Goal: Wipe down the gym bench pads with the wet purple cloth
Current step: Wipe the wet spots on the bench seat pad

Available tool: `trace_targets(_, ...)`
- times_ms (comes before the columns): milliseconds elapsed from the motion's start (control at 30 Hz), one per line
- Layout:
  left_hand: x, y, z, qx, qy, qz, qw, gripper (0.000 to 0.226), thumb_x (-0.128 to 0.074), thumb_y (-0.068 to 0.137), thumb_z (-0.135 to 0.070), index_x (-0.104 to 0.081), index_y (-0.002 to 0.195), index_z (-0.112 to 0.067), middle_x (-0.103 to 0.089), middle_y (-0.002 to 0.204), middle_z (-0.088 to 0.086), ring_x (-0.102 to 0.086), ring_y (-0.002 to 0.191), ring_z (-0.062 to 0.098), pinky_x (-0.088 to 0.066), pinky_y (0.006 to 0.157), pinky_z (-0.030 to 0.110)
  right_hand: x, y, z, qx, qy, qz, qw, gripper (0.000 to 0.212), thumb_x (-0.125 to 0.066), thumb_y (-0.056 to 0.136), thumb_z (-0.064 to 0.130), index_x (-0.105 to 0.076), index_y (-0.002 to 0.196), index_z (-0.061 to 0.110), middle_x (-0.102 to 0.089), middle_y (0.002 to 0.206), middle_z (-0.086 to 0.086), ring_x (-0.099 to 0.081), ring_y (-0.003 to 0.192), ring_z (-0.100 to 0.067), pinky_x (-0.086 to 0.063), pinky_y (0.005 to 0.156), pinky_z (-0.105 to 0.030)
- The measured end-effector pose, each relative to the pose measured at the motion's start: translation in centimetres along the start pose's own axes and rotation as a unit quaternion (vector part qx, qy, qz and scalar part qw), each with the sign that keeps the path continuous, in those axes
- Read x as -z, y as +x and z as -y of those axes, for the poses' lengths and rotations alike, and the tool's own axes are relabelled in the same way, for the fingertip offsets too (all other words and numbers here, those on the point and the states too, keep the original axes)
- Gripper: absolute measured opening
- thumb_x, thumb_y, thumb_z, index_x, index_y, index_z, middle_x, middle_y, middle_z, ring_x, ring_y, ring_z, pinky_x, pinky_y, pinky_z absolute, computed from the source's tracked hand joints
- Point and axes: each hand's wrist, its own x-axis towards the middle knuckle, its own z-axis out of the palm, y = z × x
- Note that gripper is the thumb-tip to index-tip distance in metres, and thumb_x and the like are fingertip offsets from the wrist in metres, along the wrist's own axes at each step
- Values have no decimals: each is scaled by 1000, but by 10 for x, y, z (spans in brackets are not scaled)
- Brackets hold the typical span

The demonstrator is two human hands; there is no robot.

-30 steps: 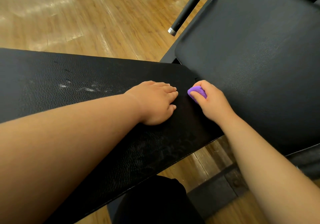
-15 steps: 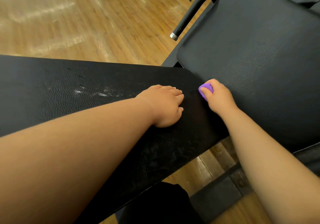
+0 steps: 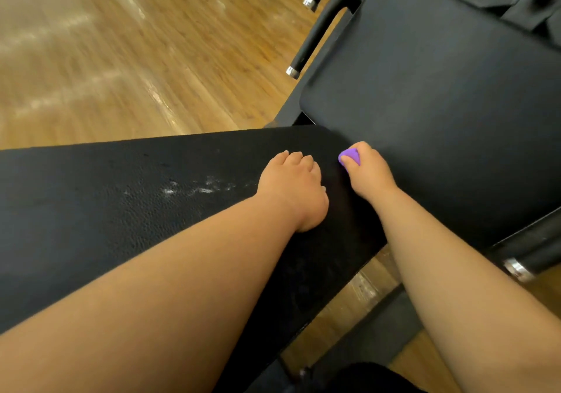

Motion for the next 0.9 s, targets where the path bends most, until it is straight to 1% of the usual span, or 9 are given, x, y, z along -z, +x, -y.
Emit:
trace_targets(167, 22, -7, 25, -33, -14, 25, 999, 63, -22, 103, -44, -7, 155, -13, -4, 163, 4, -1, 150, 20, -4, 120, 36, 10, -34, 13, 102, 12, 64, 993, 9, -55, 95, 19, -59, 102, 23, -57, 106, 2, -52, 98, -15, -38, 83, -27)
trace_targets(267, 33, -3, 52, -111, 24, 50, 992, 64, -24, 103, -47, -5, 155, -17, -2, 163, -1, 1, 150, 17, -3, 119, 33, 14, -18, 6, 28, 6, 43, 999, 9, -54, 94, 15, -58, 95, 23, -60, 107, -7, -55, 96, -23, -36, 76, -26)
trace_targets(367, 31, 3, 66, -148, 25, 84, 985, 64, -25, 102, -49, -5, 156, -19, -3, 163, -2, -1, 150, 15, -4, 119, 31, 6, -8, 11, -90, 40, -14, 995, 14, -51, 95, 16, -62, 104, 15, -60, 113, -11, -50, 89, -21, -33, 74, -24)
trace_targets(433, 26, 6, 68, -154, 9, 96, 983, 65, -25, 102, -51, -7, 156, -20, -5, 163, -3, -3, 149, 14, -4, 119, 30, -4, -19, 24, -83, 46, -22, 995, 19, -52, 96, 19, -63, 110, 15, -59, 115, -8, -48, 89, -17, -33, 76, -23)
trace_targets(600, 20, 13, 71, -162, -14, 89, 983, 68, -25, 100, -55, -8, 155, -20, -7, 163, -2, -3, 150, 15, -5, 122, 33, -2, -50, 42, 10, 59, 32, 998, 19, -56, 95, 25, -64, 112, 20, -57, 107, 4, -53, 95, -11, -38, 81, -23)
trace_targets(667, 19, 12, 72, -163, -17, 90, 982, 68, -25, 99, -55, -9, 155, -20, -7, 163, -2, -3, 150, 15, -4, 122, 33, 1, -37, 33, -25, 39, 19, 999, 21, -56, 95, 23, -64, 113, 17, -61, 111, -4, -56, 100, -19, -41, 83, -26)
trace_targets(767, 19, 13, 72, -164, -19, 92, 982, 68, -24, 99, -56, -8, 155, -21, -6, 163, -3, -2, 150, 15, -3, 122, 33, -1, -21, 26, -135, 46, -36, 989, 26, -53, 96, 21, -62, 118, 11, -61, 118, -12, -56, 108, -28, -40, 85, -27)
trace_targets(833, 19, 13, 72, -162, -20, 93, 982, 68, -25, 99, -56, -8, 155, -21, -5, 163, -3, -1, 150, 14, -3, 121, 33, -7, -28, 34, -130, 42, -38, 990, 27, -54, 96, 23, -62, 119, 13, -60, 119, -9, -56, 107, -25, -37, 83, -25)
trace_targets(900, 20, 13, 71, -161, -25, 96, 982, 67, -26, 100, -55, -7, 155, -22, -4, 163, -4, -1, 149, 14, -2, 119, 32, -10, -46, 43, -77, 41, -14, 996, 25, -56, 96, 25, -63, 117, 17, -58, 112, 0, -54, 99, -16, -35, 80, -23)
